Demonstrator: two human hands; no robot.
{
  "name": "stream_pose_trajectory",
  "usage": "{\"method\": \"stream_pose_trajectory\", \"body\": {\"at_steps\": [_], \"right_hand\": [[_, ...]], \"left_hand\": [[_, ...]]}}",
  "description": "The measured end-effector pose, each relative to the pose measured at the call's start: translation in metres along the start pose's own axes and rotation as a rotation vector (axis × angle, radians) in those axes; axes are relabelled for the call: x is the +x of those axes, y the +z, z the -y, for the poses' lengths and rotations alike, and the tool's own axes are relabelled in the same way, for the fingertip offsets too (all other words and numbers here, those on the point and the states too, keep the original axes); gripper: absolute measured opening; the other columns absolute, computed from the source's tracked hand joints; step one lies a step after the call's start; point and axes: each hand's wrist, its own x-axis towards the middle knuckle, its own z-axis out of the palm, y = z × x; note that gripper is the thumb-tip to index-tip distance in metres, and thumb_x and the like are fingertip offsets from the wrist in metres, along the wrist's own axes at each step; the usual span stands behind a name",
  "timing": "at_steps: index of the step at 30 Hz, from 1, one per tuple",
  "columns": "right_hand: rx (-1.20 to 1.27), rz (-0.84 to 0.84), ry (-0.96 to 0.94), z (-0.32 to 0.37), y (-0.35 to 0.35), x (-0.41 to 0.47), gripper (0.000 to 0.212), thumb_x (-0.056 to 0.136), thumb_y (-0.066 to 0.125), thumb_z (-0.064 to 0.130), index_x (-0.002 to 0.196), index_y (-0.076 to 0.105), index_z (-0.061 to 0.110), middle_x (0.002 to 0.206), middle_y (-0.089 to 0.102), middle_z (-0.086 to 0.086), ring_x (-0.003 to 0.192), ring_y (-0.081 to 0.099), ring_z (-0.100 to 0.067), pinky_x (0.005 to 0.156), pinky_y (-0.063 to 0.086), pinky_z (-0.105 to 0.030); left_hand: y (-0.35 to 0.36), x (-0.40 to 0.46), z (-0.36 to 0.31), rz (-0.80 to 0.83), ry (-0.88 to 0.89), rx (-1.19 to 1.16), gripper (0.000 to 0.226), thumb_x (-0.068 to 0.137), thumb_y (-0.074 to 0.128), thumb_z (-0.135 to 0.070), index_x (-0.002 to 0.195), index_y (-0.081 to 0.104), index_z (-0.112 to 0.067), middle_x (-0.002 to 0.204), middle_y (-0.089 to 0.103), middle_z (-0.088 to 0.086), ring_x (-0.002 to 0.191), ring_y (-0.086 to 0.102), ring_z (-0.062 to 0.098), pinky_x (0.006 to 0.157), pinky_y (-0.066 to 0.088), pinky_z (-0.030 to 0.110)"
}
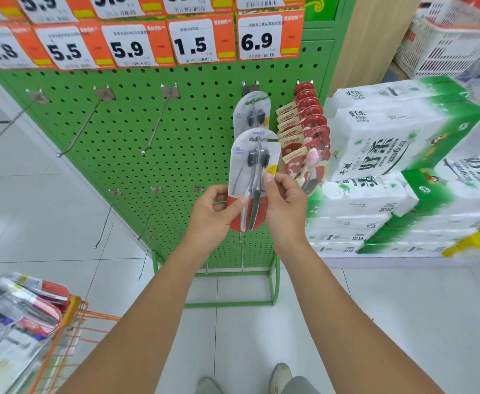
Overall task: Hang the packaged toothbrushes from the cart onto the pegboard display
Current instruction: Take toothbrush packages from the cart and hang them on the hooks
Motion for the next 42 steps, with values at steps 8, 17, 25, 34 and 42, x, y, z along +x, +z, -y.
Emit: {"method": "stream_pose_trajectory", "body": {"at_steps": [8,17,25,34,42], "right_hand": [[0.168,-0.289,0.224,-0.001,0.054,0.042,0.019,0.095,0.068,0.033,0.093,0.067,0.015,0.079,0.071,0.009,0.069,0.067,-0.004,0.061,0.052,-0.022],[0.14,-0.267,0.344,0.009,0.071,0.068,0.022,0.092,0.071,0.041,0.09,0.059,0.023,0.086,0.074,0.004,0.076,0.072,-0.016,0.07,0.061,-0.038],[0.024,-0.084,0.673,-0.011,0.078,0.015,0.052,0.101,0.053,0.047,0.136,0.05,0.008,0.135,0.054,-0.008,0.126,0.05,-0.025,0.111,0.037,-0.044],[-0.296,0.533,0.792,-0.103,0.187,-0.136,0.012,0.099,0.061,0.018,0.103,0.068,0.008,0.088,0.07,-0.006,0.075,0.064,-0.017,0.071,0.055,-0.028],[-0.682,0.96,0.499,-0.197,0.371,-0.264,0.034,0.07,0.085,0.035,0.096,0.07,0.016,0.088,0.071,-0.002,0.076,0.066,-0.017,0.078,0.059,-0.037]], "left_hand": [[-0.022,-0.005,0.011,-0.101,-0.044,0.048,0.034,0.092,0.069,-0.034,0.122,0.061,-0.021,0.119,0.063,-0.009,0.101,0.061,-0.001,0.088,0.052,0.024],[-0.043,-0.017,0.025,-0.139,-0.101,0.006,0.023,0.094,0.067,-0.031,0.114,0.065,-0.021,0.115,0.065,-0.005,0.105,0.065,0.011,0.078,0.057,0.022],[-0.088,-0.028,0.05,-0.172,-0.228,0.006,0.017,0.094,0.068,-0.031,0.109,0.066,-0.023,0.114,0.069,0.001,0.105,0.067,0.015,0.089,0.058,0.033],[-0.253,-0.09,0.142,-0.544,-0.463,-0.126,0.016,0.091,0.072,-0.024,0.1,0.07,-0.011,0.088,0.071,0.003,0.079,0.066,0.014,0.071,0.052,0.029],[-0.461,-0.173,0.241,-0.877,-0.602,-0.182,0.012,0.078,0.073,-0.031,0.076,0.065,-0.022,0.075,0.068,0.004,0.064,0.062,0.02,0.066,0.046,0.032]]}}
